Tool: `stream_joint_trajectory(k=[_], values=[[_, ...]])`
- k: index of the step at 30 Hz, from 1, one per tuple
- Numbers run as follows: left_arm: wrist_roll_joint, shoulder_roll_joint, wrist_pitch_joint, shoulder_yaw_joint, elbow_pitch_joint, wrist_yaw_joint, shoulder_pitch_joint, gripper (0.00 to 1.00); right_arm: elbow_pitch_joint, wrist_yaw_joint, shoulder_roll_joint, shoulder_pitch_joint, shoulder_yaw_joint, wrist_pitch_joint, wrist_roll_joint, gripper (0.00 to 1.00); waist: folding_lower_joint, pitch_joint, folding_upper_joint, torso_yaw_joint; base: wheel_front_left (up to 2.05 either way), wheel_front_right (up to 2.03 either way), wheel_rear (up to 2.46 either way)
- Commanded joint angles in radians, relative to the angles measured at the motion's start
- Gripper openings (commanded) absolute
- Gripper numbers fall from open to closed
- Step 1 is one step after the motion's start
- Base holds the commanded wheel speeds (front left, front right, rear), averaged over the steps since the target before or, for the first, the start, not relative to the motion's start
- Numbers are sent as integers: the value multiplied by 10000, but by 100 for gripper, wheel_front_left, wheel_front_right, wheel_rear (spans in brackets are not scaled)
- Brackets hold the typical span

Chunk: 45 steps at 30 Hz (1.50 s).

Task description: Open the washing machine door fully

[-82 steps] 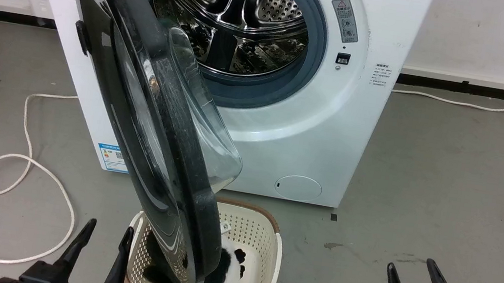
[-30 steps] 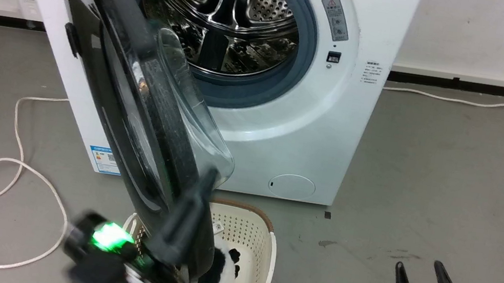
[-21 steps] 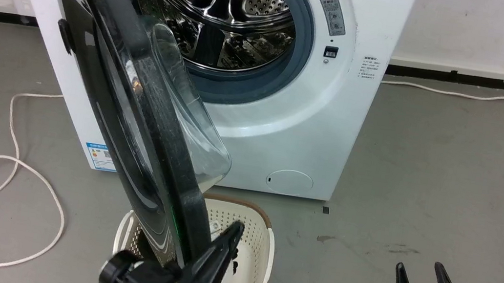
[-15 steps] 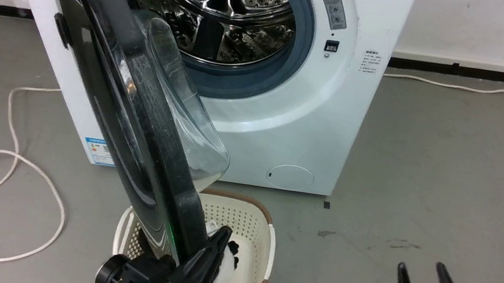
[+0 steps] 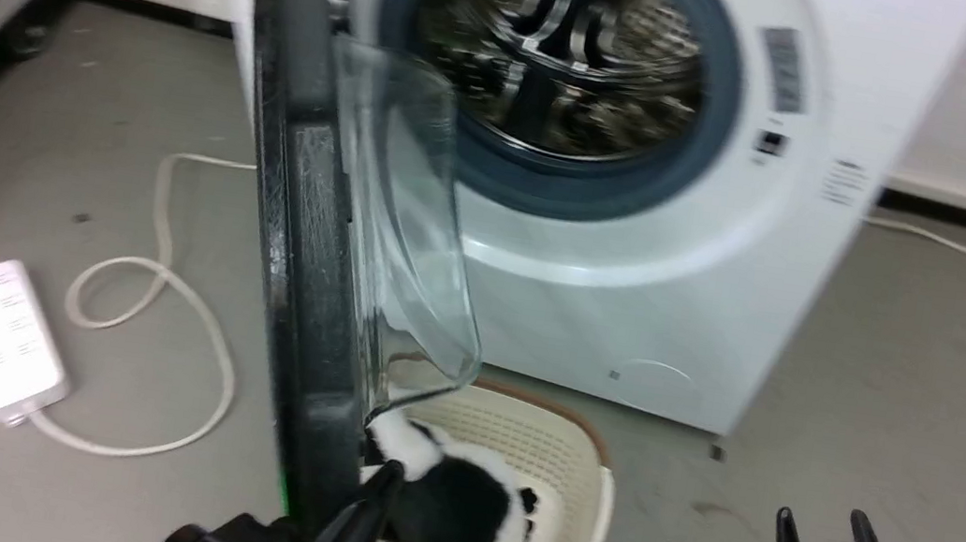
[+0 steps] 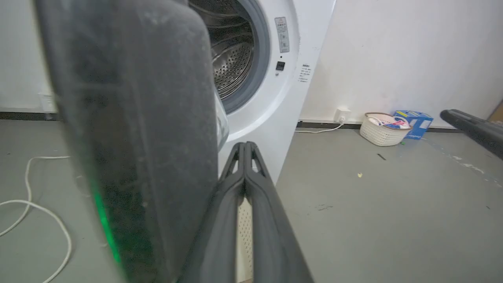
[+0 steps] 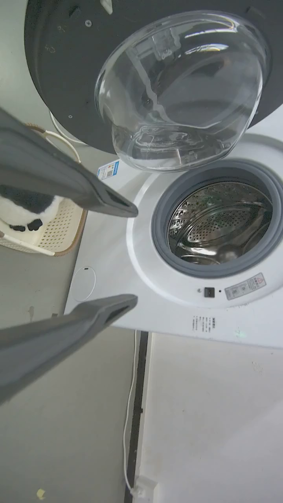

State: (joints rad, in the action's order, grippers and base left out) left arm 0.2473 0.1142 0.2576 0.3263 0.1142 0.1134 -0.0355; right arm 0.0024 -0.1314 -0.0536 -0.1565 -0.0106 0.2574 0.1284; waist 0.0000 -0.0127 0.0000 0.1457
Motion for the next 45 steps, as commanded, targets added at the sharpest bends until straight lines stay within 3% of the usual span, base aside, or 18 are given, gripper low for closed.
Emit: stream_joint_trajectory(k=[1, 9, 16, 34, 41, 45], values=[[-6, 154, 39, -199, -30, -105, -104, 0, 46, 7, 34, 62, 34, 43, 57, 100, 0, -113, 0, 560, 0, 0, 0], [47, 558, 40, -734, 115, -128, 88, 0, 288, 7, 34, 43, 247, 43, 156, 100, 0, -23, 0, 1966, 0, 0, 0], [483, 1240, 41, -1894, 529, -154, 770, 0, 361, 7, 34, 363, 500, 43, -83, 100, 0, 526, 0, 2440, 0, 0, 0], [2029, 3965, 40, -3759, 4286, 161, 4057, 0, 420, 7, 34, 1378, 576, 44, -967, 100, 0, 2533, 0, 1921, 0, 0, 0], [2226, 4455, 41, -3827, 4949, 170, 4697, 0, 384, 7, 34, 1511, 494, 44, -1092, 100, 0, 2764, 0, 1778, 0, 0, 0], [1934, 4275, 41, -4101, 4439, 171, 4437, 0, 381, 7, 34, 1477, 390, 44, -998, 100, 0, 2416, 0, 1693, 0, 0, 0]])
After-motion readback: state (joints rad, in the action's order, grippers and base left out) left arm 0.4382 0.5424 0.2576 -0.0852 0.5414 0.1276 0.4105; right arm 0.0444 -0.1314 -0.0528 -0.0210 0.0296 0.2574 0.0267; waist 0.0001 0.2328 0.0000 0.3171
